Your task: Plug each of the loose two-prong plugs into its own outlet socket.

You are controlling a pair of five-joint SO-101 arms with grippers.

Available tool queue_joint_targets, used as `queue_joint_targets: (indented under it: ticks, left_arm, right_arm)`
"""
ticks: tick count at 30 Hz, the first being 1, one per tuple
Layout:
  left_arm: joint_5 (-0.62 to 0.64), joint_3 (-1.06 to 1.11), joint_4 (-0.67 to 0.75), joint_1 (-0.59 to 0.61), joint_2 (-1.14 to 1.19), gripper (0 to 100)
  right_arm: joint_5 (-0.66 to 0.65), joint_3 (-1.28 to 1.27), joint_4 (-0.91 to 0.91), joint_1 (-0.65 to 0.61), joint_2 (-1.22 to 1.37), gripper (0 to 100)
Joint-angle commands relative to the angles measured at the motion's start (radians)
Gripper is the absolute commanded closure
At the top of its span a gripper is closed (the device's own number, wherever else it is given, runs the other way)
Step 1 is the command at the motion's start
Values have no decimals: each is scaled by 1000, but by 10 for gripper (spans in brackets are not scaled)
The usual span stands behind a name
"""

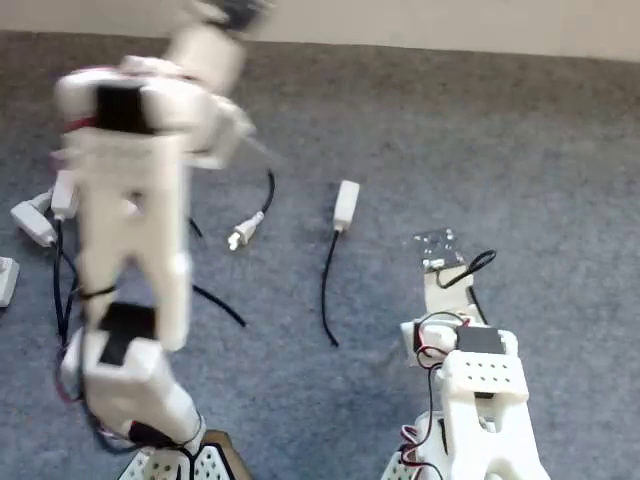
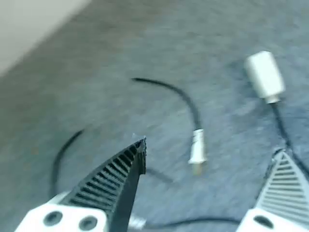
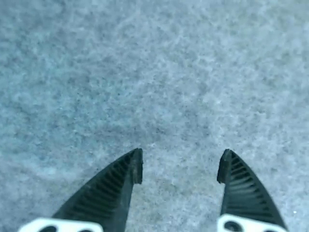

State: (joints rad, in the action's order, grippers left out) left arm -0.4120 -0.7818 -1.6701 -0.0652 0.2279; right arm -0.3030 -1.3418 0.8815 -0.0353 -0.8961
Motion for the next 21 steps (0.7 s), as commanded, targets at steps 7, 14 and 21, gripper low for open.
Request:
queue_joint_targets:
  ticks: [7,14,21]
  left_arm:
    - [92,74,338,-191,392,620]
    - [92,74,400,-240,458,620]
    - [87,74,451,-151,568,621]
  right_arm:
    - [8,13,-15,-33,-25,749]
    - [6,10,-15,-38,-25,749]
    - [6,15,-15,-38,-25,749]
